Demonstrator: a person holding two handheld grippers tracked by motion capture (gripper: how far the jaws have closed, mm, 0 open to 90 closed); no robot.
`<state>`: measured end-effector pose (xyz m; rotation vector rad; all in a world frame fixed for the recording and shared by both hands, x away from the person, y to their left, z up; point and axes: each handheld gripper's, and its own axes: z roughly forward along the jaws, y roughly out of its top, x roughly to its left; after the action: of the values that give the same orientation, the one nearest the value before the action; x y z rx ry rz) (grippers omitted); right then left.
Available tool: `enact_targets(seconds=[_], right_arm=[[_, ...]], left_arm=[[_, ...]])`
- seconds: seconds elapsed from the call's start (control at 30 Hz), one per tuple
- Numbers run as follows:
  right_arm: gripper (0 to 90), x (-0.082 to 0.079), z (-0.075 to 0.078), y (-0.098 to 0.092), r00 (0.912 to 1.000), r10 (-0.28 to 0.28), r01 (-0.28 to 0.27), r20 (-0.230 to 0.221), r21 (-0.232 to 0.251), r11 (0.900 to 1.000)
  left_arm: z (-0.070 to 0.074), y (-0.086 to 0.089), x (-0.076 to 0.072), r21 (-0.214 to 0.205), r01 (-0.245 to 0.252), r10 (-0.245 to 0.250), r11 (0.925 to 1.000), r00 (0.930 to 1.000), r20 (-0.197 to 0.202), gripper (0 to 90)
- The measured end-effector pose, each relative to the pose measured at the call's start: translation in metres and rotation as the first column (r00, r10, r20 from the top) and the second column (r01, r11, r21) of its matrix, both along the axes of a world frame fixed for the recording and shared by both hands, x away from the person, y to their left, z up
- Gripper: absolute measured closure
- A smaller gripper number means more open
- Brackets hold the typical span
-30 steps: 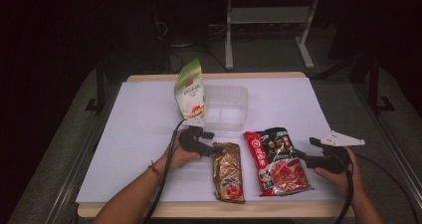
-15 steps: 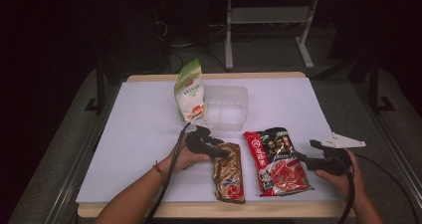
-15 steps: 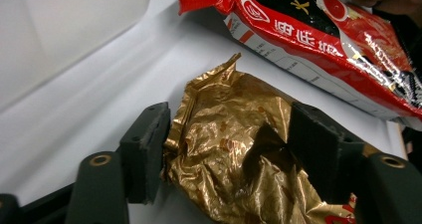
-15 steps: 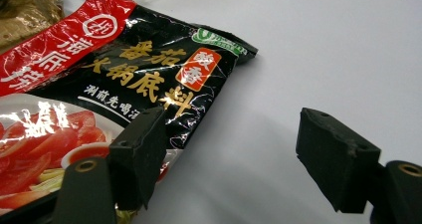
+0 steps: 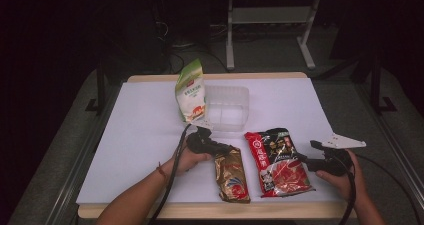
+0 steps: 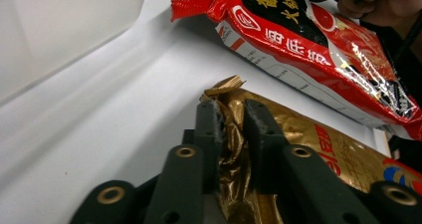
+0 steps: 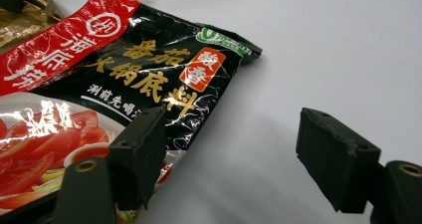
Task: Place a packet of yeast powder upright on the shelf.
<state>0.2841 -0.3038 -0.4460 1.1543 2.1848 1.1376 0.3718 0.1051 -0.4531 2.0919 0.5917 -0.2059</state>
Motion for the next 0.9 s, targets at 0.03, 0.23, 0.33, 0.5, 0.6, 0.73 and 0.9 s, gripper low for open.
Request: enact_targets(seconds=[0.03, 0.23, 0.33, 0.5, 0.6, 0.73, 0.9], right_arm=[[27.1, 0.0, 0.0, 0.0, 1.0, -0.001, 0.001, 0.0, 0.001, 1.0], [27.1, 0.001, 0.002, -0.001, 0.9999, -0.004, 0.004, 0.01, 0.006, 1.0], [27.1, 0.002, 0.003, -0.001, 0.9999, -0.005, 0.005, 0.011, 0.013, 0.9999], [27.2, 0.002, 0.006, -0.002, 0.9997, -0.011, 0.01, 0.022, 0.027, 0.9996], [27.2, 0.004, 0.007, -0.002, 0.9995, -0.014, 0.013, 0.028, 0.035, 0.9993], [27.1, 0.006, 0.008, -0.001, 0.9995, -0.01, 0.008, 0.03, 0.044, 0.999], [27.0, 0.005, 0.01, 0.0, 0.9992, -0.007, 0.005, 0.038, 0.05, 0.9987]], left_arm=[[0.002, 0.0, -0.002, 0.0, -0.002, 0.002, 1.0, 0.9999, 0.015, 80.6], [0.014, 0.005, -0.011, -0.043, -0.02, 0.022, 0.9989, 0.9979, 0.061, 84.8], [0.026, 0.011, -0.016, -0.088, -0.025, 0.033, 0.9958, 0.996, 0.084, 85.6], [0.047, 0.021, -0.026, -0.143, -0.025, 0.044, 0.9894, 0.9905, 0.13, 86.1], [0.056, 0.027, -0.031, -0.174, -0.031, 0.057, 0.9842, 0.9874, 0.148, 86.3], [0.069, 0.037, -0.036, -0.228, -0.036, 0.075, 0.973, 0.984, 0.162, 86.8], [0.084, 0.046, -0.042, -0.268, -0.043, 0.098, 0.9624, 0.9758, 0.195, 87.1]])
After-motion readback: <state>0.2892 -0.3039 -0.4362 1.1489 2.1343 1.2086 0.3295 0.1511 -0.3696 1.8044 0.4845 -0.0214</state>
